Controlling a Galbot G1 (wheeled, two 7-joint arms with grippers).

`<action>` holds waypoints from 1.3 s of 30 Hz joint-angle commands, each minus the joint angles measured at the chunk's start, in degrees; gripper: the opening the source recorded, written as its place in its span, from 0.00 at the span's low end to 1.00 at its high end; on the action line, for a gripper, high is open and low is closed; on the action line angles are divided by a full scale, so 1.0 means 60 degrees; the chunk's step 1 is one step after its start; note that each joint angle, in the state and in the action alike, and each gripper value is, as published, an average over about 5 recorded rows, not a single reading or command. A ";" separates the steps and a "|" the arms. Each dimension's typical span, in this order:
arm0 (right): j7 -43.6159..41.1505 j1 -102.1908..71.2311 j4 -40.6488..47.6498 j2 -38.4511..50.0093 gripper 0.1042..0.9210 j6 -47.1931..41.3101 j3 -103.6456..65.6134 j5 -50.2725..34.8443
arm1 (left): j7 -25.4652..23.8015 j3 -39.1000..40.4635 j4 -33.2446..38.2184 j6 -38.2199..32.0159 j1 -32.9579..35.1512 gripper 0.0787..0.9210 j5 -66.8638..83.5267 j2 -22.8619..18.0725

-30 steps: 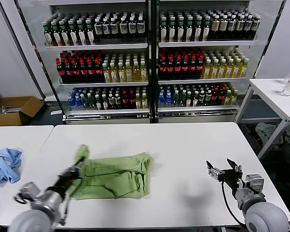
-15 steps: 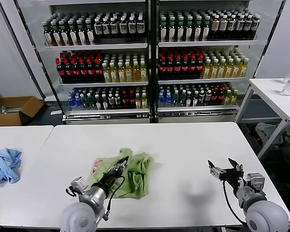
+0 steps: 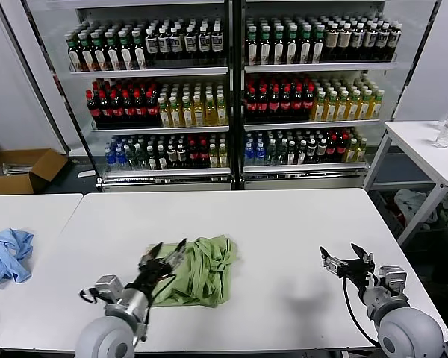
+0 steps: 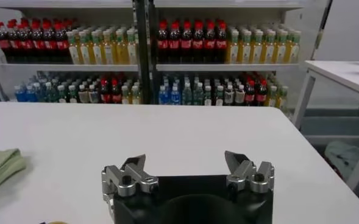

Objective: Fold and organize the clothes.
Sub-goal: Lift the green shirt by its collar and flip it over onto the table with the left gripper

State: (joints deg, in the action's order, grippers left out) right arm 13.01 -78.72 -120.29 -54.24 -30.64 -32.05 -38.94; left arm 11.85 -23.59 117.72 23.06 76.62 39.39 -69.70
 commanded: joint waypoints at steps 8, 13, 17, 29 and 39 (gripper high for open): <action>0.0024 0.0060 -0.0055 -0.0048 0.88 -0.0010 0.0033 0.0047 | -0.0071 -0.0644 -0.2037 0.0662 0.0174 0.88 -0.1331 0.0181; 0.0035 0.0044 -0.0118 0.0007 0.88 -0.0017 -0.0068 0.0003 | -0.0876 -0.0813 -0.1871 0.1134 0.0240 0.86 0.0403 0.0128; 0.0044 0.0024 -0.0180 0.0041 0.88 -0.0026 -0.0137 -0.0037 | -0.1245 -0.1016 -0.1876 0.1396 0.0187 0.76 0.1641 0.0086; 0.0058 -0.0192 -0.0373 0.0069 0.88 -0.0029 -0.0360 -0.0110 | -0.1758 -0.1862 -0.2065 0.1406 -0.0018 0.34 0.5213 -0.0058; 0.0088 -0.0276 -0.0522 0.0111 0.88 -0.0047 -0.0502 -0.0231 | -0.1377 -0.4211 -0.1965 0.1283 -0.0074 0.04 0.7735 0.0187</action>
State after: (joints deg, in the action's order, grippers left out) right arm 13.50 -80.31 -123.24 -53.67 -30.90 -34.75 -40.03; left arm 3.60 -36.09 105.92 30.66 76.34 66.46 -70.09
